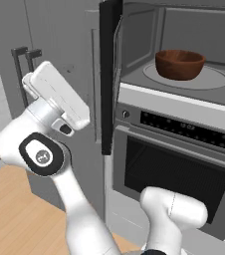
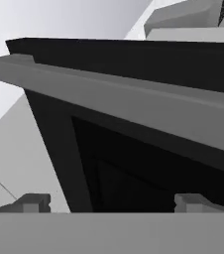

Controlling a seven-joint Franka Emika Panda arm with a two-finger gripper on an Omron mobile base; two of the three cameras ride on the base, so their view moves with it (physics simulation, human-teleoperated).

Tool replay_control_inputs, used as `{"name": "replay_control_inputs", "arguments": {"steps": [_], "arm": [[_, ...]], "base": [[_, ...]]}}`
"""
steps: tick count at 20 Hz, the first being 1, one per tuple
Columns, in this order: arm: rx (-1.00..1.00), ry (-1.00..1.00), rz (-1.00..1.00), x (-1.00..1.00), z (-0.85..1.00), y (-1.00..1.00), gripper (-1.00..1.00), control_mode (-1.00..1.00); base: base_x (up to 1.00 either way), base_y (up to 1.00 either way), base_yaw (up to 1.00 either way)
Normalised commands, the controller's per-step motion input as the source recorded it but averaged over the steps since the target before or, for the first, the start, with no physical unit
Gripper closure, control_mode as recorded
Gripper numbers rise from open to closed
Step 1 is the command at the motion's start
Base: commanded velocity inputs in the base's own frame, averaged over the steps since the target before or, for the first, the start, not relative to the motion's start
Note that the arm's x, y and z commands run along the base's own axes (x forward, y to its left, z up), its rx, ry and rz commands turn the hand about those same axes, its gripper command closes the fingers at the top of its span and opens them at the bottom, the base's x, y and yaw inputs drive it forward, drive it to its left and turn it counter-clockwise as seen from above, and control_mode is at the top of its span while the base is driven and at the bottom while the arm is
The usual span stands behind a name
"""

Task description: Pick the carrot from the sink and place it in the bowl. Then pick the bowl and place it in the microwave. Then close the microwave door and press the start button.

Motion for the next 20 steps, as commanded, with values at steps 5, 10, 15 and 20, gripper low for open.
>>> {"name": "replay_control_inputs", "arguments": {"steps": [5,10,15,20], "arm": [[0.20,-0.03,0.00,-0.12,0.42,-0.91,-1.00,-1.00],[0.12,0.07,0.06,0.39,0.00,-0.83,-1.00,-1.00],[0.15,0.03,0.07,0.36,0.00,-0.94,-1.00,-1.00],[0.19,-0.02,0.04,0.27,0.03,-0.99,-1.00,-1.00]], "base": [[0.00,0.00,0.00],[0.00,0.00,0.00],[0.00,0.00,0.00],[0.00,0.00,0.00]]}}
